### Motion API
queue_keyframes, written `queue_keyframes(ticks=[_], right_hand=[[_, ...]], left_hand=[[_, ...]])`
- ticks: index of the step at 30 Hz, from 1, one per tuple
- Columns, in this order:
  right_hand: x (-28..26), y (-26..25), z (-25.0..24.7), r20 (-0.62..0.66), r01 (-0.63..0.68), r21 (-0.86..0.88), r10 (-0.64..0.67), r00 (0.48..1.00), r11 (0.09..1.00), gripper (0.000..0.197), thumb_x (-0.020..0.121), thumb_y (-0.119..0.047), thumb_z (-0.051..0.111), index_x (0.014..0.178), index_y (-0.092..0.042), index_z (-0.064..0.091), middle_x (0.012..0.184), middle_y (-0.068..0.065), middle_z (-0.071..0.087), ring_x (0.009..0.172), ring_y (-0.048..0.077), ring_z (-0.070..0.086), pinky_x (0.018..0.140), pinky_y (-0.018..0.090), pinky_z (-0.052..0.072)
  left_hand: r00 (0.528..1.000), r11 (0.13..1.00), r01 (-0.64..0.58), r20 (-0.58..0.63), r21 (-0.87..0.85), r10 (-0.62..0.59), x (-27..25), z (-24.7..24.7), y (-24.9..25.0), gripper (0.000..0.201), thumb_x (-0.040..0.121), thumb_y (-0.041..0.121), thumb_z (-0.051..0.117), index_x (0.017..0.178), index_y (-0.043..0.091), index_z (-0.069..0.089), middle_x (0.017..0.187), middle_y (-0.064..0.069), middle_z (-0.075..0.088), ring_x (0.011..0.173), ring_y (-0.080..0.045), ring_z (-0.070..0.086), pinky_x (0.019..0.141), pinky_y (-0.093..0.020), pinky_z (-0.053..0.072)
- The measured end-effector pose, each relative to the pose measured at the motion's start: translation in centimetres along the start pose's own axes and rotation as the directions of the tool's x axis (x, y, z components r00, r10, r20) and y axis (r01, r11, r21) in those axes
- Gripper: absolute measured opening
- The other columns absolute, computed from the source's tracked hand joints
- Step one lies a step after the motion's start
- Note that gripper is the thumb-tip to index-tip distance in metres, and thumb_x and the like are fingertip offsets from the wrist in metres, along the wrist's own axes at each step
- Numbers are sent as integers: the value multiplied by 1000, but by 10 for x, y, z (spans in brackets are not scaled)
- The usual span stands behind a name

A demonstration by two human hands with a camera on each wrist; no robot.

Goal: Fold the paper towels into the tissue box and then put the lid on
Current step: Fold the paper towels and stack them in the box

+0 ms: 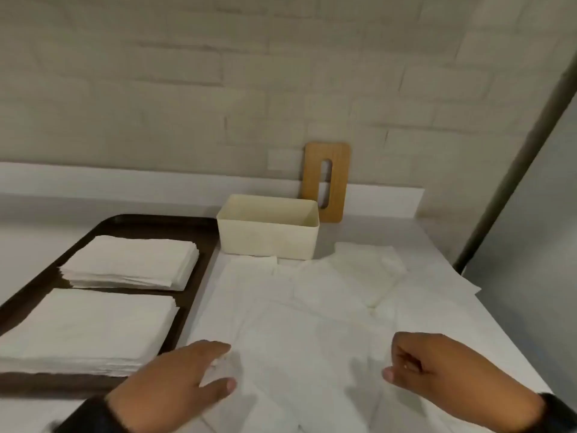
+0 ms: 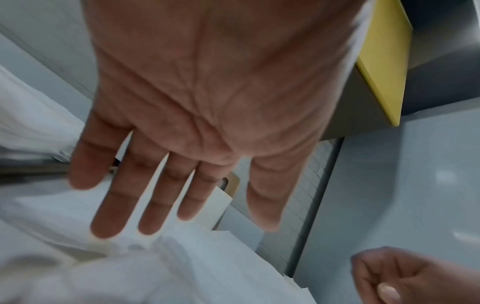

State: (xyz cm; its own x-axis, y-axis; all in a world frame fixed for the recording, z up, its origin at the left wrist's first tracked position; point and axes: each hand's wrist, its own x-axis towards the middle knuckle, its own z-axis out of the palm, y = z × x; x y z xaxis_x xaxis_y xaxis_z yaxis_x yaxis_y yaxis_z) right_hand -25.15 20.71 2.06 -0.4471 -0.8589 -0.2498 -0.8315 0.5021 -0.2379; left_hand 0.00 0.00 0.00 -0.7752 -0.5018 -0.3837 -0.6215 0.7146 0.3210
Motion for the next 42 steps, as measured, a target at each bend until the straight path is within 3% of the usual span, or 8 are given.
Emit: queue_keyframes(ticks=[4,10,17,21,26,31,37,42], right_hand=[[36,-30,10,167,108,41,-113,979,993,17,84,-50,58,81,-37,47,81,-13,48,74,3,45,69,20,37],[81,-58,46,104,102,160,-119,987,982,79,77,-39,69,142,-21,27,135,-3,42,123,15,44,102,29,40],[108,-62,38,160,189,131,-209,965,973,41,87,-21,63,125,-13,49,96,-8,44,92,12,41,67,18,32],[126,-65,25,137,231,34,-234,963,972,32,86,-24,63,115,-16,52,106,0,46,93,13,41,80,24,32],[136,-68,34,211,97,107,-118,970,990,74,69,-32,79,129,-20,37,128,0,48,117,20,50,100,37,43],[138,-70,29,186,69,168,-101,977,983,57,76,-21,75,123,-17,44,123,4,52,114,22,51,93,31,43],[131,-44,7,34,2,219,-10,999,976,48,80,-15,70,123,-19,49,85,-12,44,92,13,47,79,23,36],[122,-23,-2,8,-87,228,87,996,970,46,80,-15,70,123,-16,53,106,1,52,94,13,48,79,22,38]], left_hand=[[999,987,-7,51,162,-2,31,3,12,52,84,67,34,114,26,47,103,12,48,91,-8,49,80,-21,36],[999,992,34,-11,120,-33,49,8,21,44,86,46,55,120,22,42,111,6,49,88,-9,45,78,-21,33],[996,998,60,-63,-16,-61,55,9,16,40,85,37,61,116,21,42,104,8,44,91,-10,48,78,-21,34],[995,995,62,-73,-84,-69,58,11,12,48,82,36,65,119,20,39,112,6,46,100,-12,52,84,-22,40],[992,988,58,-101,-142,-72,62,10,16,68,75,31,73,129,21,32,129,1,45,113,-16,51,94,-25,42],[992,983,55,-106,-176,-75,64,10,14,76,74,28,75,133,22,28,130,0,46,111,-16,52,91,-23,41],[995,980,58,-69,-192,-73,63,10,8,85,74,27,75,141,23,22,134,2,40,114,-16,51,94,-23,41],[988,993,38,-142,-111,-53,65,11,8,71,75,33,72,135,22,35,132,3,41,117,-14,45,97,-24,40]])
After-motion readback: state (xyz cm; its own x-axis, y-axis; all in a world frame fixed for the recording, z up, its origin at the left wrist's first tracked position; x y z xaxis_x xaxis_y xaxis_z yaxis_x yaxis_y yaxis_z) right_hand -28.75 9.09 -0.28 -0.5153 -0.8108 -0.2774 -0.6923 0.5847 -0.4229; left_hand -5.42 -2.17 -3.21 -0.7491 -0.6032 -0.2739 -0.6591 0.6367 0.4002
